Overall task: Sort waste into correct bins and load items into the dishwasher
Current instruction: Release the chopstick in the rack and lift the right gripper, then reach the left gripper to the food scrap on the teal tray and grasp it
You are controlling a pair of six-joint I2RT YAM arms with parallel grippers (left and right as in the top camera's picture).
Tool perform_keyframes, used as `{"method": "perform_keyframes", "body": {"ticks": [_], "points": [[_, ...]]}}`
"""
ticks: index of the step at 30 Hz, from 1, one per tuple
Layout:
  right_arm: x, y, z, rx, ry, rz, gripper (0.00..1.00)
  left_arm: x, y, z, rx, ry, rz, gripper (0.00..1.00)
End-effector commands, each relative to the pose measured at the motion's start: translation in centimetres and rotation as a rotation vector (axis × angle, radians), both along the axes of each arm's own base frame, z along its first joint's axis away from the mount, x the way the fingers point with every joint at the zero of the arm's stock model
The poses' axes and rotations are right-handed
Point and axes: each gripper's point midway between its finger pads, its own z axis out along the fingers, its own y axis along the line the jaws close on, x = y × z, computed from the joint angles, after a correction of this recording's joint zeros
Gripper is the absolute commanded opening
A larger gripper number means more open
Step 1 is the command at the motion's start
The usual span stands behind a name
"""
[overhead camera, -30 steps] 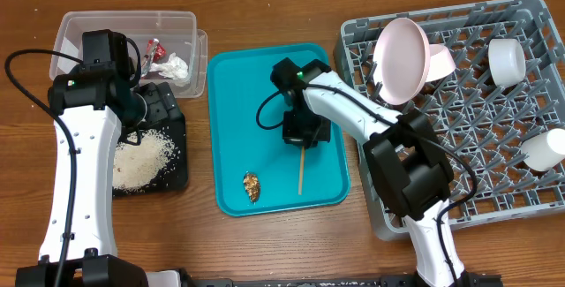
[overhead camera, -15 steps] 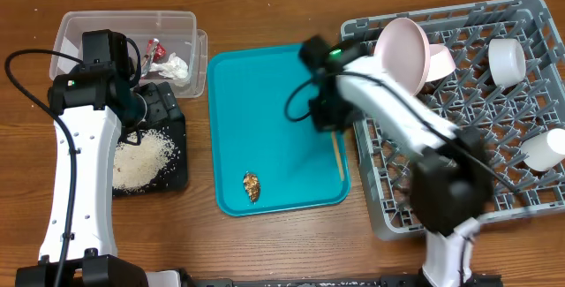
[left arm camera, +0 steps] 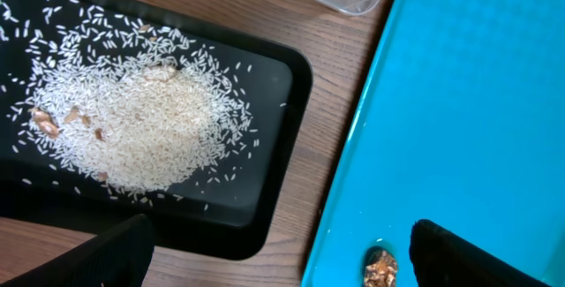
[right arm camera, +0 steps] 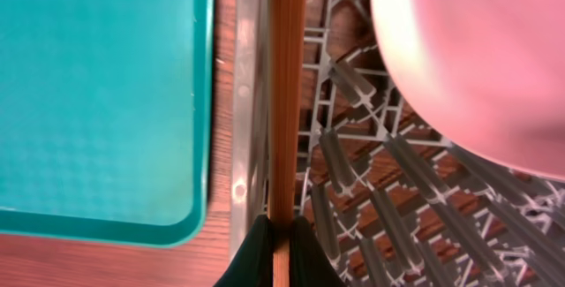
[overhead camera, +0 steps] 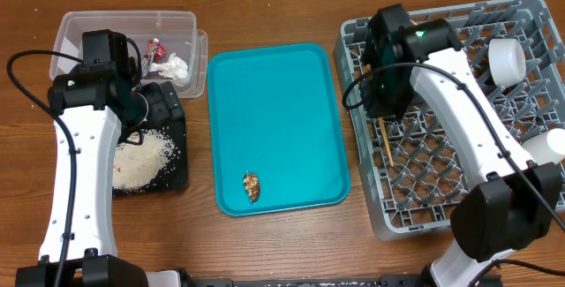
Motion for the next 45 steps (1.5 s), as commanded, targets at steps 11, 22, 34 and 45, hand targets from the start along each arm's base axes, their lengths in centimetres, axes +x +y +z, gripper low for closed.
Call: {"method": "perform_keyframes", "body": {"ticks": [11, 22, 34, 45], "points": [[-1.5, -0.6, -4.4, -0.02, 0.071, 0.047, 0.22, -0.1, -1.7, 1.0, -0.077, -0.026, -0.027, 0.95], [0.6, -0.7, 0.9, 0.05, -0.094, -0.038, 0.46, -0.9, -6.8, 0.7, -0.063, 0.001, -0.301, 0.99], [1.9, -10.3, 8.6, 0.206, -0.349, -0.501, 0.84, -5.4, -15.1, -4.3, -0.053, 0.182, -0.704, 1.0], [1.4, -12.5, 8.3, 0.213, -0.326, -0.572, 0.85, -10.2, -17.3, -11.8, -0.038, 0.472, -0.775, 0.99]]}}
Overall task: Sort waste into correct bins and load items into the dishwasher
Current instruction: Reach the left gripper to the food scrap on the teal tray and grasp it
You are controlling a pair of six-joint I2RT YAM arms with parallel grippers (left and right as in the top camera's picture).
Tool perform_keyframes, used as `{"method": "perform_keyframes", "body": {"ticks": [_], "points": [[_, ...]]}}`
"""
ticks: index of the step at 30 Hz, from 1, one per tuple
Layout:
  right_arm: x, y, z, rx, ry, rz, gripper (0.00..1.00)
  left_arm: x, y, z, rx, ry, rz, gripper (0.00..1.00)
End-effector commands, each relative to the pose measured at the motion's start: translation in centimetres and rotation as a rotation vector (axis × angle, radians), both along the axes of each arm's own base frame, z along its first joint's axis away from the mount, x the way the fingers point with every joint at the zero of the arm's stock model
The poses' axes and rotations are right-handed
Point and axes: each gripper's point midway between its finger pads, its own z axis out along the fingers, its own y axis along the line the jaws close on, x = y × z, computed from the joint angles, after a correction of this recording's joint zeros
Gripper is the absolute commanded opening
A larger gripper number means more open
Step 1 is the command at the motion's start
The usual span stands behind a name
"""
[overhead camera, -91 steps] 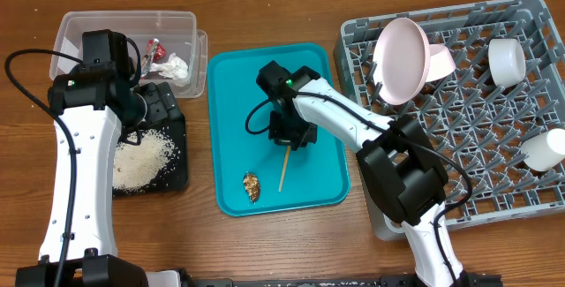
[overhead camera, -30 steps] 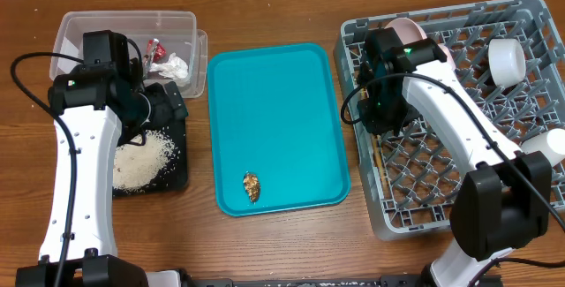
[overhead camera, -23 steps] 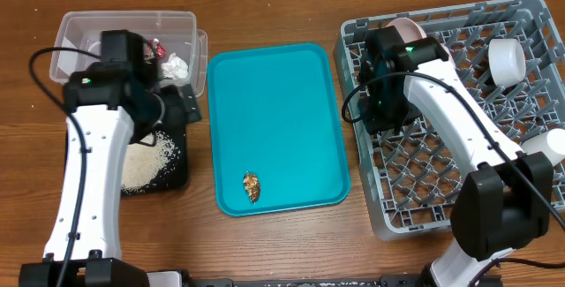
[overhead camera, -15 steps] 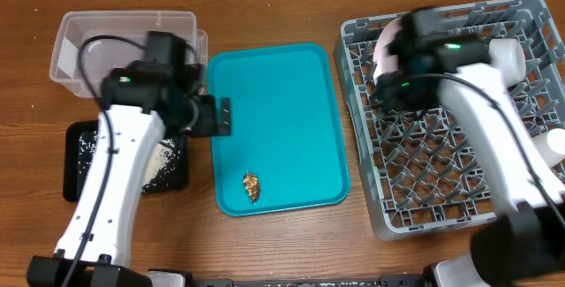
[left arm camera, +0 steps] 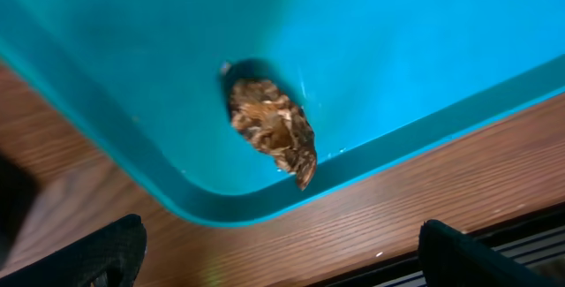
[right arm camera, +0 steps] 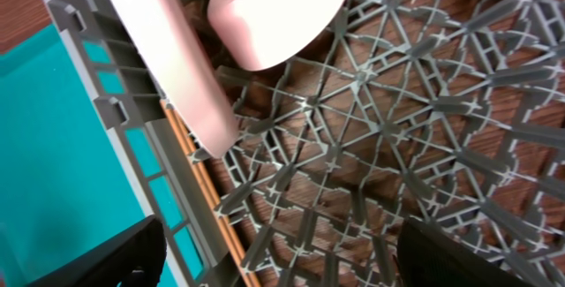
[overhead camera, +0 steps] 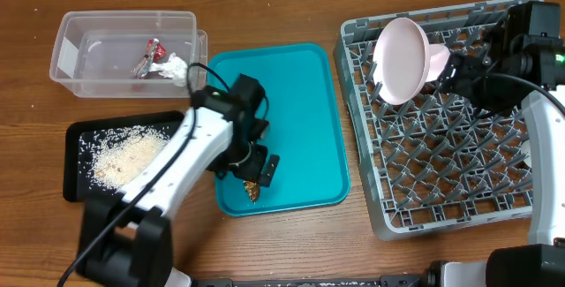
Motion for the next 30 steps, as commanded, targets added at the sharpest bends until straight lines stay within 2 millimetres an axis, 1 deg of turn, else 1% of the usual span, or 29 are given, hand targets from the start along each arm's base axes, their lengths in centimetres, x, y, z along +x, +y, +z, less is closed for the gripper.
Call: {"method": "perform_keyframes", "body": {"ticks": [1, 10, 13, 16, 21, 25, 30], "points": [[0.3, 0.2, 0.8, 0.016, -0.026, -0.003, 0.85, -1.1, -0.6, -2.0, 0.021, 0.076, -0.017, 0.98], [0.3, 0.2, 0.8, 0.015, -0.027, -0.001, 0.85, -2.0, -0.4, -5.6, 0.087, 0.204, -0.01, 0.95], [0.3, 0.2, 0.8, 0.015, -0.027, -0.001, 0.85, -2.2, -0.3, -6.4, 0.102, 0.226, 0.003, 0.9], [0.3, 0.2, 0.8, 0.015, -0.027, -0.001, 0.85, -2.3, -0.3, -6.8, 0.109, 0.239, 0.003, 0.79], [0.3, 0.2, 0.8, 0.015, -0.027, -0.001, 0.85, -2.1, -0.3, -6.9, 0.111, 0.233, 0.002, 0.55], [0.3, 0.2, 0.8, 0.015, -0.026, -0.001, 0.85, -1.9, -0.3, -7.0, 0.113, 0.222, 0.0, 0.43], [0.3, 0.2, 0.7, 0.015, -0.026, -0.001, 0.85, -1.5, -0.4, -7.1, 0.111, 0.205, 0.008, 0.2]]}}
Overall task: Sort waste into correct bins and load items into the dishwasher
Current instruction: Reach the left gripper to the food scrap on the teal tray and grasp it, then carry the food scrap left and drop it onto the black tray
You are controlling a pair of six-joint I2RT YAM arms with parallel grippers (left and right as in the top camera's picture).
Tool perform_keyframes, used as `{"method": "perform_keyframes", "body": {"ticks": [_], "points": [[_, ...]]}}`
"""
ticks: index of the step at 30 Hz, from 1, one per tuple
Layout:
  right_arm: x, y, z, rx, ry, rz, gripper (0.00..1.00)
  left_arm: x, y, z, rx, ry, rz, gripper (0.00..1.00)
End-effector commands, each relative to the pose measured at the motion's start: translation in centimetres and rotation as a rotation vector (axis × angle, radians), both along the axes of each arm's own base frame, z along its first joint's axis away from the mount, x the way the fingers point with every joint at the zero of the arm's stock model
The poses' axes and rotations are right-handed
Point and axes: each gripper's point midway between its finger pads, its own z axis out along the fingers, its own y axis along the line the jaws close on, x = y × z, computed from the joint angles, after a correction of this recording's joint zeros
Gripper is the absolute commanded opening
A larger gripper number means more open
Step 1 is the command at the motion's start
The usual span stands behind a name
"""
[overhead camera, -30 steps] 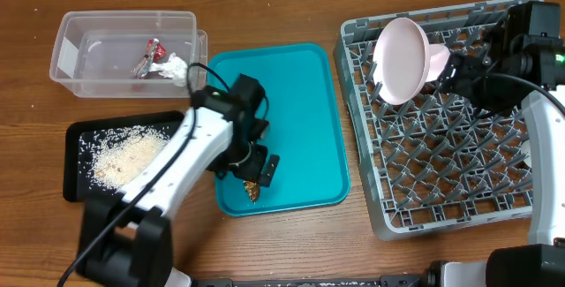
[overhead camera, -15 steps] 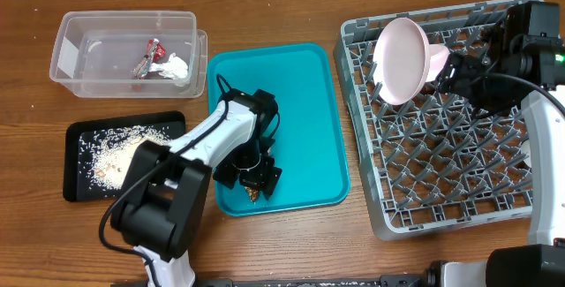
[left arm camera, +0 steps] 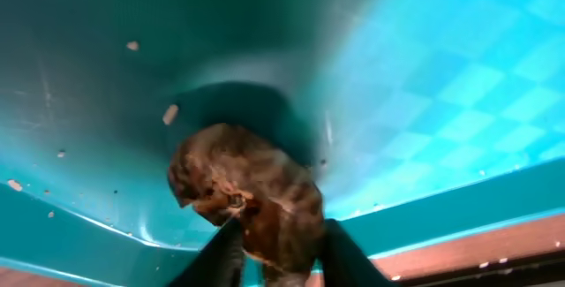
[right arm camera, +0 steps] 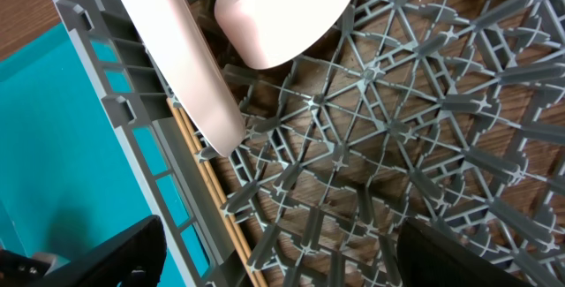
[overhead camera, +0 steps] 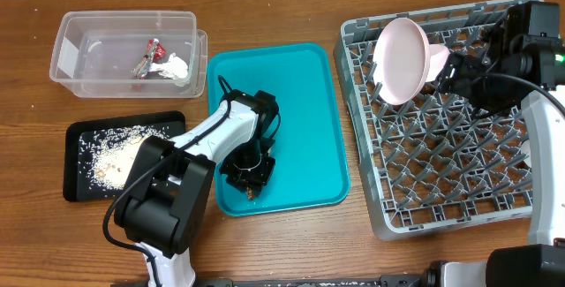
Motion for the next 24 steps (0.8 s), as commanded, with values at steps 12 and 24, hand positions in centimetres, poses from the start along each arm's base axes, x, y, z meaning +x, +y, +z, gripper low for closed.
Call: {"method": "perform_keyframes", "body": {"ticks": [12, 24], "points": [[0.3, 0.0, 0.7, 0.003, -0.024, 0.0, 0.85, 2.7, 1.0, 1.4, 0.068, -0.121, 0.075, 0.04], [0.3, 0.0, 0.7, 0.002, -0.025, 0.0, 0.85, 9.0, 12.3, 10.4, 0.176, -0.528, 0.454, 0.04]]}}
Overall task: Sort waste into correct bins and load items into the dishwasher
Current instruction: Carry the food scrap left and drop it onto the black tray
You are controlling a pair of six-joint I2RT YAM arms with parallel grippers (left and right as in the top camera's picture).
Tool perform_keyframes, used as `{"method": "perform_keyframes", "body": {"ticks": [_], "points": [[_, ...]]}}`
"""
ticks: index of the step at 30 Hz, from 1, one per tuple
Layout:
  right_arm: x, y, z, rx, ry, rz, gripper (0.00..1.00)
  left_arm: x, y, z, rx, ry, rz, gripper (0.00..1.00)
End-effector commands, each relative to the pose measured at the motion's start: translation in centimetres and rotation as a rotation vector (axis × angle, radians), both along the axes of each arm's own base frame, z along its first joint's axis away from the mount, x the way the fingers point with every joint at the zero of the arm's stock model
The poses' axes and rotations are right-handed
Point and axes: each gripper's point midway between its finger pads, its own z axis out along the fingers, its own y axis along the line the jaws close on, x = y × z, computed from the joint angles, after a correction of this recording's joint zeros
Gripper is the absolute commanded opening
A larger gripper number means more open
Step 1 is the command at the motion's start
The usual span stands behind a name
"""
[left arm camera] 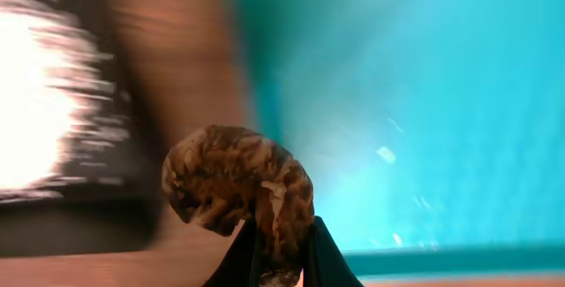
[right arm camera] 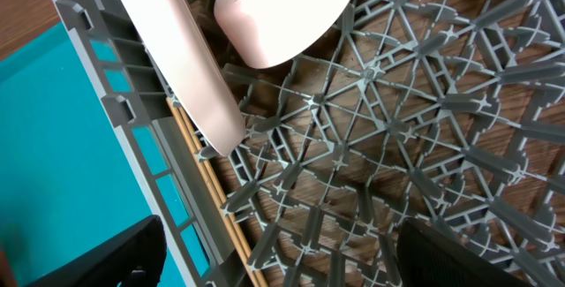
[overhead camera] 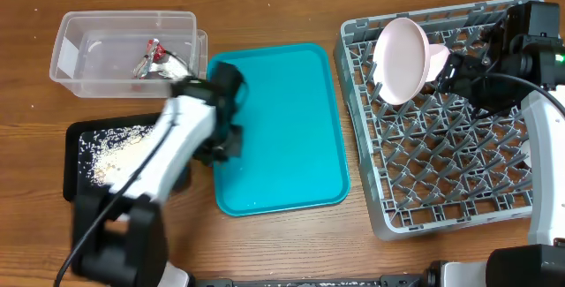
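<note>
A brown crumpled food scrap (left arm camera: pixel 238 177) hangs in my left gripper (left arm camera: pixel 278 234), which is shut on it. That gripper (overhead camera: pixel 221 141) hovers over the left rim of the teal tray (overhead camera: pixel 291 84), beside the black tray (overhead camera: pixel 78 133) of rice (overhead camera: pixel 113 156); the arm hides the scrap from overhead. My right gripper (right arm camera: pixel 282 265) stands open above the grey dish rack (overhead camera: pixel 459 190), holding nothing. In the rack are a pink bowl (overhead camera: pixel 397 47), a pink cup (overhead camera: pixel 435 59) and a wooden chopstick (right arm camera: pixel 199 190) along its left wall.
A clear plastic bin (overhead camera: pixel 69 57) with wrappers (overhead camera: pixel 152 56) sits at the back left. A white cup shows at the rack's far corner. The left wrist view is blurred by motion.
My left gripper, still shut on the scrap, has gone from the tray's front edge to its left rim beside the rice tray. The teal tray now shows nothing on it. Right arm unchanged.
First my left gripper was open over the rice tray while my right was shut on a chopstick at the rack's left wall. Then the chopstick lay in the rack, the right gripper open farther right, the left open over the scrap. It shut on the scrap and now holds it up.
</note>
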Motion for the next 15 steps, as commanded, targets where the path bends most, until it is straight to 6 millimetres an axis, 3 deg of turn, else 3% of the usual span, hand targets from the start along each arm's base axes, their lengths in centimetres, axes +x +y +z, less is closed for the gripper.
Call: {"method": "perform_keyframes", "body": {"ticks": [1, 7, 11, 15], "points": [[0.3, 0.0, 0.7, 0.002, -0.026, 0.001, 0.85, 2.7, 6.6, 3.4, 0.066, -0.177, 0.213, 0.04], [0.3, 0.0, 0.7, 0.002, -0.025, 0.001, 0.85, 4.8, 13.3, 3.3, 0.055, -0.271, 0.465, 0.04], [0.3, 0.0, 0.7, 0.002, -0.024, 0.001, 0.85, 5.3, 15.2, 1.3, 0.033, -0.245, 0.529, 0.04], [0.2, 0.0, 0.7, 0.003, -0.023, 0.001, 0.85, 5.0, 15.4, -1.0, 0.041, -0.172, 0.534, 0.06]]}}
